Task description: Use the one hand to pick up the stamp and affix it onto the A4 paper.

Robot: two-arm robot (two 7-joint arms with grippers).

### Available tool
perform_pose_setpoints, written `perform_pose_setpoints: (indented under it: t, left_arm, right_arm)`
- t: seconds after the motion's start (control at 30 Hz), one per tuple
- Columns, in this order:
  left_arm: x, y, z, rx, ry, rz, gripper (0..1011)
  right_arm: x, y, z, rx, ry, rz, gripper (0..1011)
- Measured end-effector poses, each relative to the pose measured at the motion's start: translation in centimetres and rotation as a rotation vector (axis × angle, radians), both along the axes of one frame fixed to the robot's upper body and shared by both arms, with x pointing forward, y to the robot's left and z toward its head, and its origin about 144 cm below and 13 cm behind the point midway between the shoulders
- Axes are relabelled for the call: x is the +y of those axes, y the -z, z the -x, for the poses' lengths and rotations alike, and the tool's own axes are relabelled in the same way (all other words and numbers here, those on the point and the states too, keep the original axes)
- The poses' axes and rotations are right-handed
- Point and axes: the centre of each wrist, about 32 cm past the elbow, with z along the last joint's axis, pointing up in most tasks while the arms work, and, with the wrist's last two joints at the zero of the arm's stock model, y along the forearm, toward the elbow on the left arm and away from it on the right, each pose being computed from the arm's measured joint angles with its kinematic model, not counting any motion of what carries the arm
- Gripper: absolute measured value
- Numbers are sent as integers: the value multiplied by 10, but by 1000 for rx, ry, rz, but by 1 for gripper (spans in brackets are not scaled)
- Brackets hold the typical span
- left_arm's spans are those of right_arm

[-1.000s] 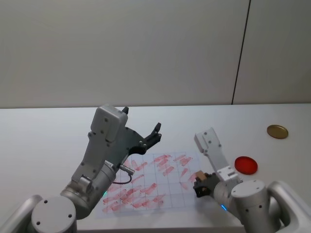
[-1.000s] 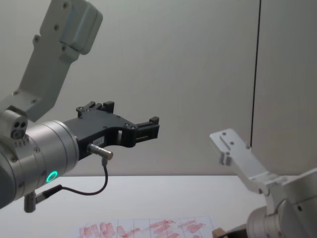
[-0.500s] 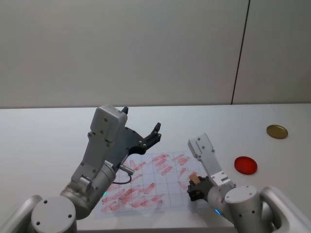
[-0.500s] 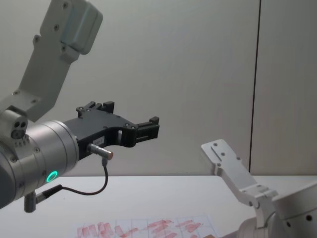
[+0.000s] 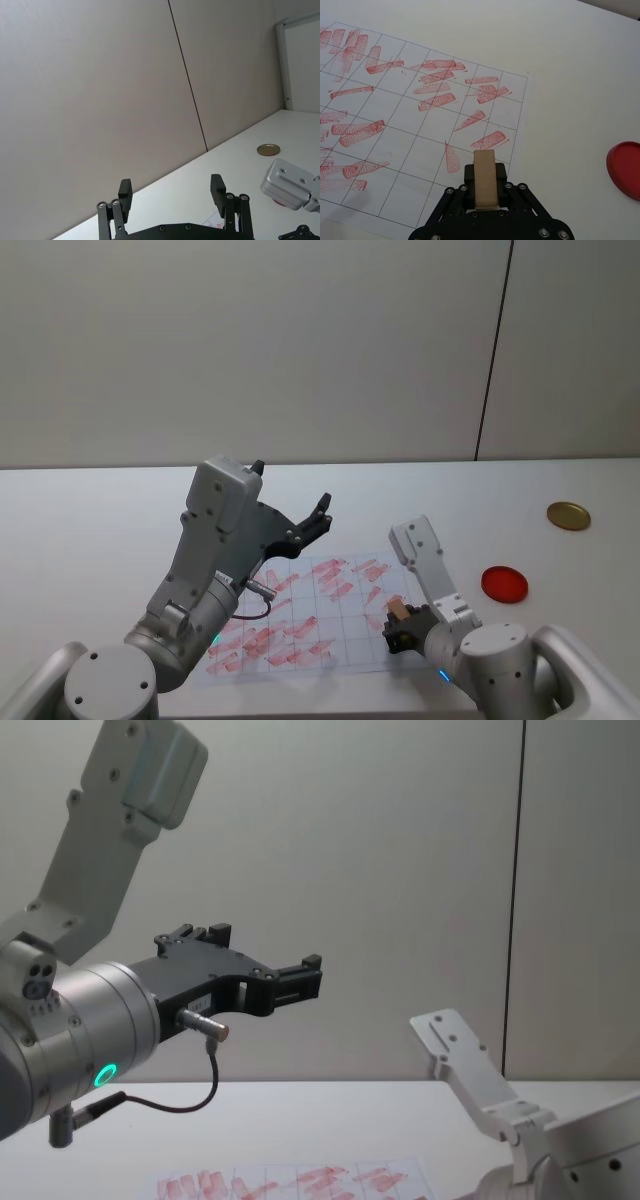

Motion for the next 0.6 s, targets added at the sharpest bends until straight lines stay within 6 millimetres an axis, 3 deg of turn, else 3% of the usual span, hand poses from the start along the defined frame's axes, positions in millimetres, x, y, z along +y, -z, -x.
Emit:
perform_pose_setpoints:
  t: [0.6]
  left_arm:
    - [0,0,0,0,0,0,993]
  right_arm:
    - [-9,9,-5,61,61,-79,220]
